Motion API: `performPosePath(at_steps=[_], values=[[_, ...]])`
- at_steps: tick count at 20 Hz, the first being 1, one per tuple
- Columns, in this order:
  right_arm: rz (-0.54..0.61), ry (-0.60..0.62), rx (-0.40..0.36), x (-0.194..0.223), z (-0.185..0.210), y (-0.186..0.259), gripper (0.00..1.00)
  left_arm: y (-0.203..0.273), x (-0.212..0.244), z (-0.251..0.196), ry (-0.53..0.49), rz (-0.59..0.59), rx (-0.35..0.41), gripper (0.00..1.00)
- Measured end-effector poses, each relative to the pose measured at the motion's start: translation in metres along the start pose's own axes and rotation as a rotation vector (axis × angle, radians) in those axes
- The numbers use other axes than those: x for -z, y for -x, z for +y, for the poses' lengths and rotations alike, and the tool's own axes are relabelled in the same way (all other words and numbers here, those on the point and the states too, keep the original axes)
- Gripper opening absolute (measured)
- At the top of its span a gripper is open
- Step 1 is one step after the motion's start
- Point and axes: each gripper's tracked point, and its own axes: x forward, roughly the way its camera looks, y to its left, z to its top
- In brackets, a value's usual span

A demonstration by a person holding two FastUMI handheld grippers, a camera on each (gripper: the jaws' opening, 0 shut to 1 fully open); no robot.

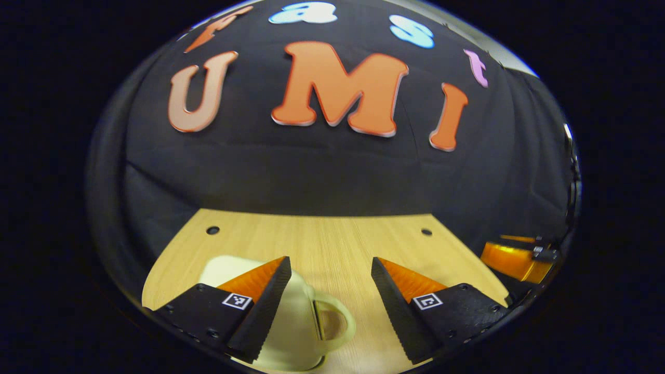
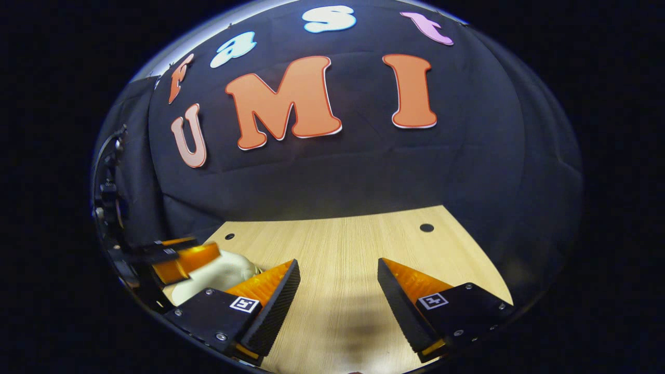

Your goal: First open the suitcase, pack the skin care products into it, and then close the suitcase.

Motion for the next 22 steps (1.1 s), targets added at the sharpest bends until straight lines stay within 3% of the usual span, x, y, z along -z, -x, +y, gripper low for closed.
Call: performPosePath(at_steps=[1,2,3,6,10,14,22], values=[[-0.028,0.016,-0.002,-0.009,0.002,-0.001,0.96,0.002,-0.027,0.001,0.019,-0.067,-0.031,0.97],[-0.061,0.031,-0.007,-0.019,0.006,-0.002,0.96,0.017,-0.007,-0.015,0.032,-0.126,-0.059,0.98],[-0.097,0.048,-0.015,-0.029,0.01,-0.002,0.95,0.006,-0.037,0.0,0.041,-0.177,-0.08,0.98],[-0.199,0.091,-0.035,-0.053,0.022,-0.005,0.95,0.009,-0.039,-0.004,0.05,-0.29,-0.156,0.97],[-0.285,0.098,-0.064,-0.072,0.034,-0.011,0.95,0.014,-0.048,-0.002,0.032,-0.414,-0.177,0.96],[-0.309,0.1,-0.052,-0.075,0.03,-0.012,0.95,0.017,-0.052,-0.002,0.068,-0.437,-0.141,0.97],[-0.325,0.085,-0.009,-0.074,0.016,-0.007,0.95,0.015,-0.066,-0.009,0.001,-0.434,-0.129,0.94]])
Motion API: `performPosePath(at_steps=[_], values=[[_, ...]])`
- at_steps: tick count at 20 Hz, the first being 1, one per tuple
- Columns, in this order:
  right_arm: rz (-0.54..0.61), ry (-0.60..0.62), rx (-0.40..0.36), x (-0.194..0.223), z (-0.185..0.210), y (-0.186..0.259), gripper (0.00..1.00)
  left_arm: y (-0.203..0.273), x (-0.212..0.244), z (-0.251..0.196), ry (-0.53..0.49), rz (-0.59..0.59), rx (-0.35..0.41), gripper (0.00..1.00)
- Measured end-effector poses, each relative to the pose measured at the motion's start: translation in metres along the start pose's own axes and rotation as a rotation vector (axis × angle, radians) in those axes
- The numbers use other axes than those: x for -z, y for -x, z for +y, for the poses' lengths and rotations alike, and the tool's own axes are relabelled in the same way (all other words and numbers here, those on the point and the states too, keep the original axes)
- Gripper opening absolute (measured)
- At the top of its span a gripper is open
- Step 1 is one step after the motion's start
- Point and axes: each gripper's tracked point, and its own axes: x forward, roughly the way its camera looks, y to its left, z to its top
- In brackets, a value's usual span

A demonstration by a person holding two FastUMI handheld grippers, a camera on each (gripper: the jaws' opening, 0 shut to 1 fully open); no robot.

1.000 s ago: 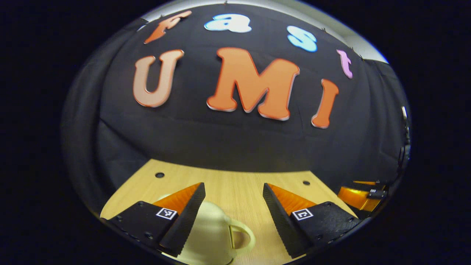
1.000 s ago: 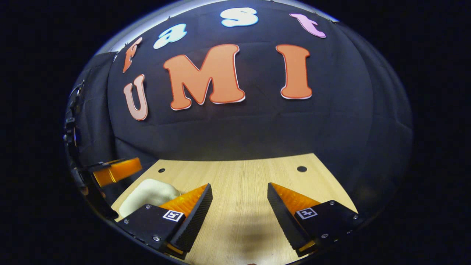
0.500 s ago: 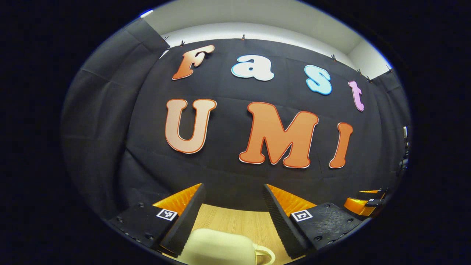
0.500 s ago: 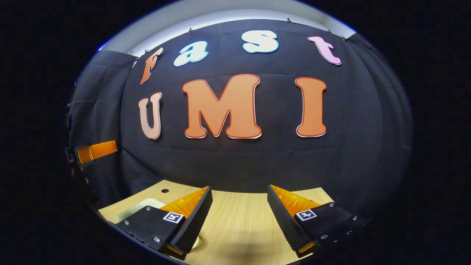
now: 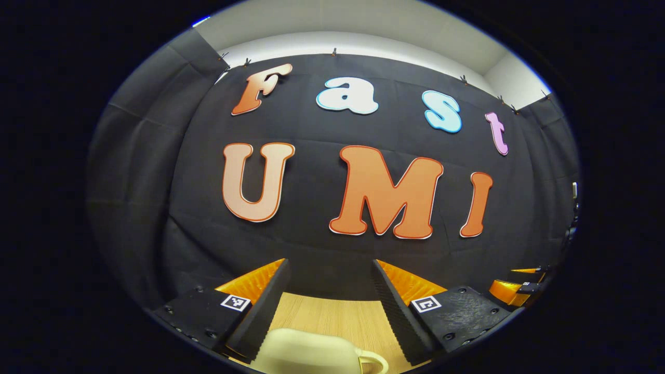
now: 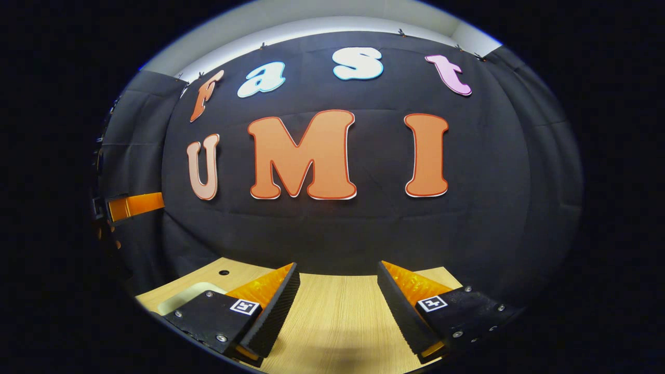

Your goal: First open the suitcase, pack the skin care products into it, and then close the suitcase.

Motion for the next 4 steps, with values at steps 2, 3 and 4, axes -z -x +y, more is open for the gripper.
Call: performPosePath(at_steps=[2,3,4], values=[[0.004,-0.003,-0.002,0.0011,-0.0006,0.0018,0.95,-0.0083,-0.0042,-0.0063,-0.009,-0.013,0.013,0.96],[0.004,-0.002,-0.004,0.0015,-0.001,0.0028,0.95,-0.0062,-0.0054,-0.0061,-0.018,-0.017,0.014,0.97],[0.004,-0.001,-0.009,0.0024,-0.0003,0.0033,0.95,-0.0038,-0.0082,-0.0041,-0.026,-0.022,0.004,0.96]])
